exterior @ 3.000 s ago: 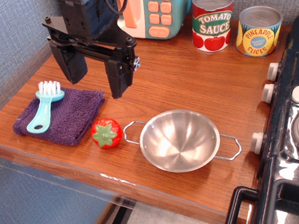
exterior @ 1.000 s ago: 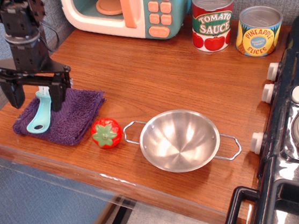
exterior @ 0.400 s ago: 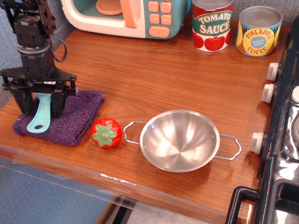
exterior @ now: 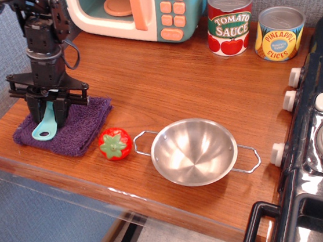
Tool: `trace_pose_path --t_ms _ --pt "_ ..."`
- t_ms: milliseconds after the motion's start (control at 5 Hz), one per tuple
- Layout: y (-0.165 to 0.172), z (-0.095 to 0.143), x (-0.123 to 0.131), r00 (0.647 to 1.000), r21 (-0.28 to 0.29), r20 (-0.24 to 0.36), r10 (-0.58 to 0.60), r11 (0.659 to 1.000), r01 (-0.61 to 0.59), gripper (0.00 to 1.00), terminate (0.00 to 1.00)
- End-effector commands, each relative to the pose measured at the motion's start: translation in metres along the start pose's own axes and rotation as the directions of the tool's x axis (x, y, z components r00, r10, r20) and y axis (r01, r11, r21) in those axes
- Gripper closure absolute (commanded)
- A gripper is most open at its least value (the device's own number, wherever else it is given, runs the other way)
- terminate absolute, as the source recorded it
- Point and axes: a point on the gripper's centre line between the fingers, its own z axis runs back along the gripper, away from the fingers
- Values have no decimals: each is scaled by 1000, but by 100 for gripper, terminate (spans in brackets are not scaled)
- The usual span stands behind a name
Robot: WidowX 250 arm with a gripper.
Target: Place the brush behind the pot
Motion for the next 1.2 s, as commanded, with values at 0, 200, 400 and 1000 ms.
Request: trace_pose_path --t_ms 0,200,400,1000 --pt "-60 112 1 956 -67 250 -152 983 174 100 0" --pt "-118 109 14 944 -111 248 -216 962 249 100 0" --pt "-180 95 28 945 -110 227 -233 959 263 100 0" --pt "-218 52 45 960 -140 171 -222 959 247 100 0"
